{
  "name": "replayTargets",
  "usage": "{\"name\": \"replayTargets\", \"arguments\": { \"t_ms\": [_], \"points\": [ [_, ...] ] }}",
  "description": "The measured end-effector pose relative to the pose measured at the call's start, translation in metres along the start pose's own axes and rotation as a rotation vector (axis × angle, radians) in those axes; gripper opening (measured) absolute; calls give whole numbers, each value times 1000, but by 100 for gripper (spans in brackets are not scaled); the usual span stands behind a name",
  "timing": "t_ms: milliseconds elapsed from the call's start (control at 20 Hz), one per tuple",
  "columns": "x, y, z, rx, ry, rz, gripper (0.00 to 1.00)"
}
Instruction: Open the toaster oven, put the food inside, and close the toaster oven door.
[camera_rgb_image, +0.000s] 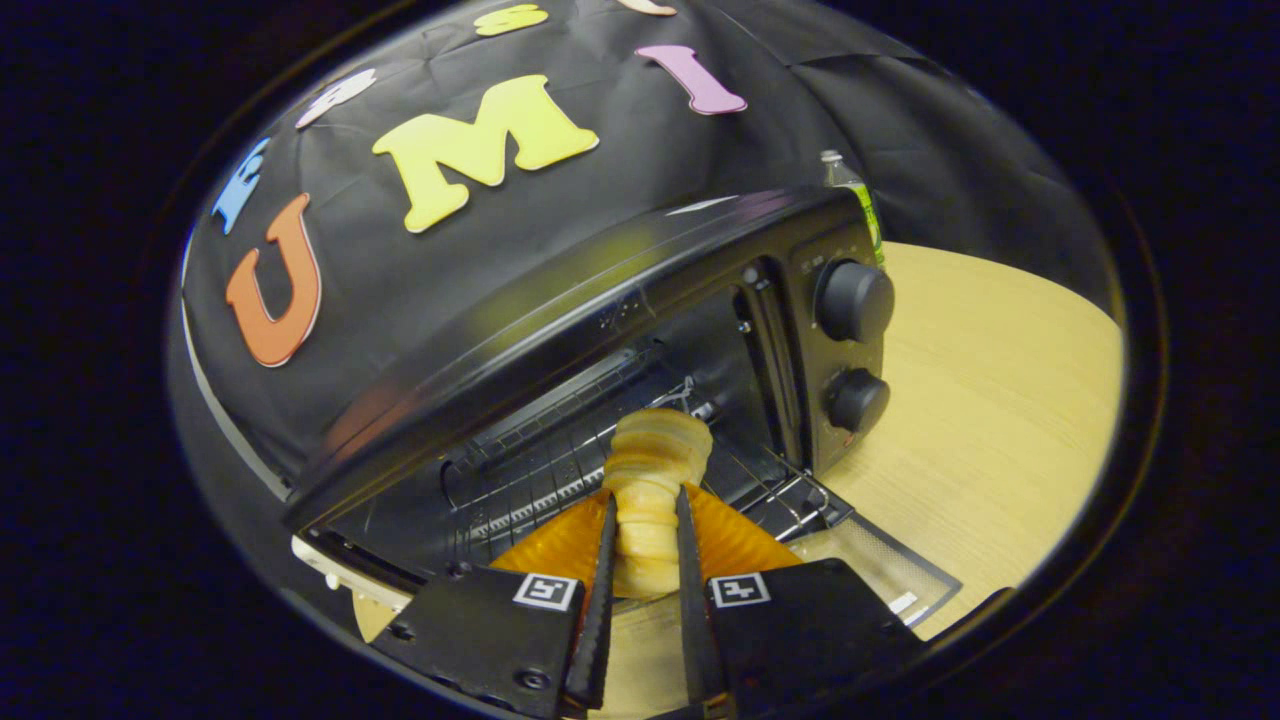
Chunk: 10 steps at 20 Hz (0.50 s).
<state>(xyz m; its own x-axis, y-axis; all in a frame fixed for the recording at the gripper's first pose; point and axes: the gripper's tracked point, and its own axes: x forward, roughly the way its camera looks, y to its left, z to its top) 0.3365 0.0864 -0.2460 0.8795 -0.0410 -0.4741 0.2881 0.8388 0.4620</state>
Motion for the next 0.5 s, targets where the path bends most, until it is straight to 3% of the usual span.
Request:
{"name": "replayTargets", "arguments": {
  "t_ms": [200, 400, 500],
  "points": [
    [12, 11, 1, -32, -7, 8, 36],
    [11, 24, 2, -49, -13, 65, 58],
    [1, 25, 3, -69, -6, 75, 78]
  ]
}}
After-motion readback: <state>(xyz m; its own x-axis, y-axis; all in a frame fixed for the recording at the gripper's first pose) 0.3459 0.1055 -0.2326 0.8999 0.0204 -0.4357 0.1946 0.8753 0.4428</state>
